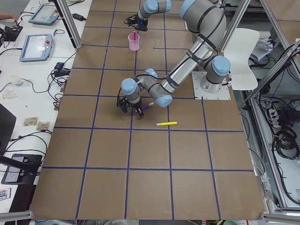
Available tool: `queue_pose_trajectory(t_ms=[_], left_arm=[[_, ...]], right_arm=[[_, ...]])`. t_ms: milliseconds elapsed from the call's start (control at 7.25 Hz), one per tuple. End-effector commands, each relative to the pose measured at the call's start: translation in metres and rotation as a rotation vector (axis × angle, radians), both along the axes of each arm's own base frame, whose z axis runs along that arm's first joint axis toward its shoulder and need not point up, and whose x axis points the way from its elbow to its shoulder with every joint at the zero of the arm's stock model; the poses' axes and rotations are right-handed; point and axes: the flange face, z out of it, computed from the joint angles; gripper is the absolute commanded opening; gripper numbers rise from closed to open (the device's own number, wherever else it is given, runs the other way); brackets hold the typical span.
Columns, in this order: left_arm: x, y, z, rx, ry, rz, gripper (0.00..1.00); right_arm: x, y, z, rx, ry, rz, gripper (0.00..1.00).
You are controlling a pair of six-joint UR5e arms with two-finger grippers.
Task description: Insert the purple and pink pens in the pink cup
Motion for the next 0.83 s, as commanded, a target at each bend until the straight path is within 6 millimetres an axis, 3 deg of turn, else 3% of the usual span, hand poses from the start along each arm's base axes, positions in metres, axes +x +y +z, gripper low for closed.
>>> queue_pose_trajectory(t_ms=[0,276,552,690], left_arm=[[-0.004,-0.002,0.001,-0.016,0.022,0.013,0.00],[-0.001,-0.008,0.019,-0.049,0.002,0.008,0.00],[0.003,-0.024,0.059,-0.099,-0.039,-0.006,0.00],[-0.019,-0.041,0.093,-0.139,-0.068,-0.055,0.00]], right_arm=[[-0.043,-0.016,0.046,-0.036,-0.062,-0.055,0.88],[-0.123,-0.031,0.112,-0.027,-0.249,-0.163,0.91],[-0.210,-0.028,0.158,0.020,-0.386,-0.302,0.92],[-0.235,-0.012,0.180,0.032,-0.442,-0.346,0.95]])
